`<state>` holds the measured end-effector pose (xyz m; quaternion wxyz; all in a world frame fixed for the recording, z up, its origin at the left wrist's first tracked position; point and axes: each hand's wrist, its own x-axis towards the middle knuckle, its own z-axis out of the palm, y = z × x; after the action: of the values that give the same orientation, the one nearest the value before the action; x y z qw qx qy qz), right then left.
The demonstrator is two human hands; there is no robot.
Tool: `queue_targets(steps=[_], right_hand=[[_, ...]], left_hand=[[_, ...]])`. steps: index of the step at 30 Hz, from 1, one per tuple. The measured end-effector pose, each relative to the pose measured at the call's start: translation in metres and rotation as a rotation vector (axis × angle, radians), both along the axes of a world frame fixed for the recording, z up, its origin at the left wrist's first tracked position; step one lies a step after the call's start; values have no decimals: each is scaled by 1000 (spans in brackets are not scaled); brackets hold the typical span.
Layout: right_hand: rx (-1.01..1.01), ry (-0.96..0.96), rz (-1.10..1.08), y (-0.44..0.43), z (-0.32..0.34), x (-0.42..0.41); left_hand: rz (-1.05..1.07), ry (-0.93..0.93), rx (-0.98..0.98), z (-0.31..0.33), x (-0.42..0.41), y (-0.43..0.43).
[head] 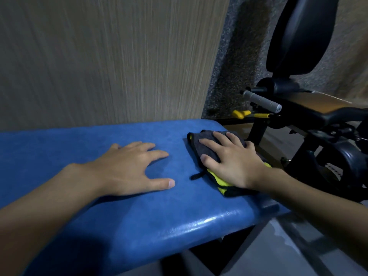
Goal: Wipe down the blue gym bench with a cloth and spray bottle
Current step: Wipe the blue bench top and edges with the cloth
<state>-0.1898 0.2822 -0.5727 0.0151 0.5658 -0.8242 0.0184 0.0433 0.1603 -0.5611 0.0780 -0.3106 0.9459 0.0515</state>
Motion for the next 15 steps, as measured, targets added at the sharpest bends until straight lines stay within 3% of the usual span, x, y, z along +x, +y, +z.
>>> queue_targets(steps=[8,15], right_hand=[[12,-19,-65,-118,3,-32],[26,-60,-66,-101,2,-26]], left_hand=[[-28,36,-42,-6,-2,-5],[-20,47,-28,-5,0,-1]])
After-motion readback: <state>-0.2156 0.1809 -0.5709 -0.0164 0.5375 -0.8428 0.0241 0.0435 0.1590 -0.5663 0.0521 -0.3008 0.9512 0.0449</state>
